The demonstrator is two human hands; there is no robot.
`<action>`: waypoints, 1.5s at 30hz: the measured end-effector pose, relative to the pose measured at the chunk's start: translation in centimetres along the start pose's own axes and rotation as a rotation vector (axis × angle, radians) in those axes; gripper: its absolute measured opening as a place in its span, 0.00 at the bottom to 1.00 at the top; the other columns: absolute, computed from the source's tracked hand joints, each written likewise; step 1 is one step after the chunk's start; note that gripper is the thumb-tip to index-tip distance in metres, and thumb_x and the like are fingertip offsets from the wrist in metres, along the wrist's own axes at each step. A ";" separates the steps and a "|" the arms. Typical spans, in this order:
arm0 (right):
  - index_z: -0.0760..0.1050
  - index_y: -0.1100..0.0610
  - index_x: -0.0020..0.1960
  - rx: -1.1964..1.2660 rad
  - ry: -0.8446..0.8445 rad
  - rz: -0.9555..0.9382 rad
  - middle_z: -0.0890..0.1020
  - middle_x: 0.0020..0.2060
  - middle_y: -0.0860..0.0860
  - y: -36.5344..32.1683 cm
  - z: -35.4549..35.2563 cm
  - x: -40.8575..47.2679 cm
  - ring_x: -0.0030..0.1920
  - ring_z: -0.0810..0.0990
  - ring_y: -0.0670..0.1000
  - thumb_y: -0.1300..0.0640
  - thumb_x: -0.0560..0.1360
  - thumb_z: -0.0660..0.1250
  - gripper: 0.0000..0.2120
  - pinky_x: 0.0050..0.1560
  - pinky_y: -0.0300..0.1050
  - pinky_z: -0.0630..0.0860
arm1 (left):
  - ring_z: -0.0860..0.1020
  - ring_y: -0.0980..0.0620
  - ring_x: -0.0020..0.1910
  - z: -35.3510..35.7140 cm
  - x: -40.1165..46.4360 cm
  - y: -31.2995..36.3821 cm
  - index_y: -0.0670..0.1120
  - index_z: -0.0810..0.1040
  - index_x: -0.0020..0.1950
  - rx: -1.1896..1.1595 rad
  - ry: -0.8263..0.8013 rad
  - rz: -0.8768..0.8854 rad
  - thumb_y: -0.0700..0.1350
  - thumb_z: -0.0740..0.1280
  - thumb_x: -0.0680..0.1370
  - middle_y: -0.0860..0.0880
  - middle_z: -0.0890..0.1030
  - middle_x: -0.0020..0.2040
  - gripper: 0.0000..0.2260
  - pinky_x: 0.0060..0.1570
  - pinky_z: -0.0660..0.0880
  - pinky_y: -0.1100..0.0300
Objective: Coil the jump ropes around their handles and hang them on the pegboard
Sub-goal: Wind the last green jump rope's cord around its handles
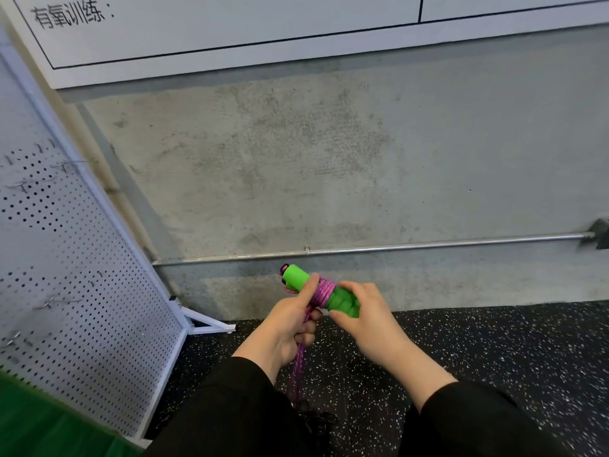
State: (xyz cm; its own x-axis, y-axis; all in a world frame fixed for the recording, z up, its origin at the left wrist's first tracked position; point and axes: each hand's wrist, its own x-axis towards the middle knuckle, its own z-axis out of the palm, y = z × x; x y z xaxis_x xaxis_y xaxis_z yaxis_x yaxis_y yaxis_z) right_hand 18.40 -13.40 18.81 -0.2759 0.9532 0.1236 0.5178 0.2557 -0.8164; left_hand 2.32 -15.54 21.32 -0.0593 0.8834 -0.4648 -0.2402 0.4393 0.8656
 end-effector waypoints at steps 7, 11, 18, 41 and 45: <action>0.74 0.48 0.66 0.297 -0.013 0.087 0.78 0.56 0.47 -0.6 -0.3 -0.2 0.52 0.79 0.42 0.47 0.74 0.75 0.23 0.52 0.30 0.75 | 0.60 0.58 0.22 -0.2 0.0 0.1 0.46 0.73 0.41 -0.016 0.055 0.053 0.59 0.71 0.77 0.51 0.69 0.29 0.17 0.21 0.53 0.65; 0.80 0.58 0.61 0.918 -0.256 0.492 0.86 0.50 0.60 -1.6 -1.3 -0.5 0.39 0.84 0.55 0.33 0.81 0.54 0.32 0.38 0.47 0.81 | 0.59 0.58 0.23 -0.1 -0.2 0.3 0.46 0.72 0.41 -0.036 0.023 0.083 0.57 0.69 0.79 0.51 0.69 0.29 0.17 0.20 0.53 0.65; 0.78 0.61 0.60 1.138 -0.391 0.532 0.78 0.37 0.59 -1.8 -1.7 -0.4 0.30 0.71 0.50 0.42 0.83 0.56 0.24 0.29 0.41 0.70 | 0.59 0.58 0.24 0.1 -0.3 0.3 0.46 0.73 0.43 -0.016 0.008 0.085 0.59 0.69 0.79 0.51 0.70 0.30 0.17 0.20 0.54 0.65; 0.53 0.36 0.80 -0.467 -0.013 -0.197 0.66 0.60 0.49 -0.1 0.9 -0.9 0.59 0.67 0.51 0.50 0.80 0.67 0.35 0.59 0.49 0.75 | 0.58 0.57 0.23 -0.3 0.0 -0.1 0.49 0.74 0.37 -0.017 0.016 -0.075 0.74 0.66 0.71 0.51 0.69 0.30 0.27 0.22 0.53 0.65; 0.56 0.40 0.80 -0.212 -0.101 -0.152 0.67 0.62 0.47 -0.7 1.4 -1.3 0.61 0.69 0.47 0.40 0.78 0.67 0.35 0.64 0.43 0.70 | 0.60 0.57 0.21 -0.7 0.1 -0.1 0.48 0.74 0.38 -0.033 0.113 -0.044 0.66 0.70 0.75 0.51 0.69 0.28 0.22 0.21 0.55 0.65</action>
State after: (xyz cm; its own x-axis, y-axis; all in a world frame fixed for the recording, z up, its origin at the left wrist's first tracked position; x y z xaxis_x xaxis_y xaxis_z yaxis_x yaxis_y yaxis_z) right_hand 17.24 -14.99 18.41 -0.4370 0.8833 0.1698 0.6192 0.4323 -0.6555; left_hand 1.68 -15.63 21.10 -0.1561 0.8388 -0.5215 -0.2766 0.4697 0.8384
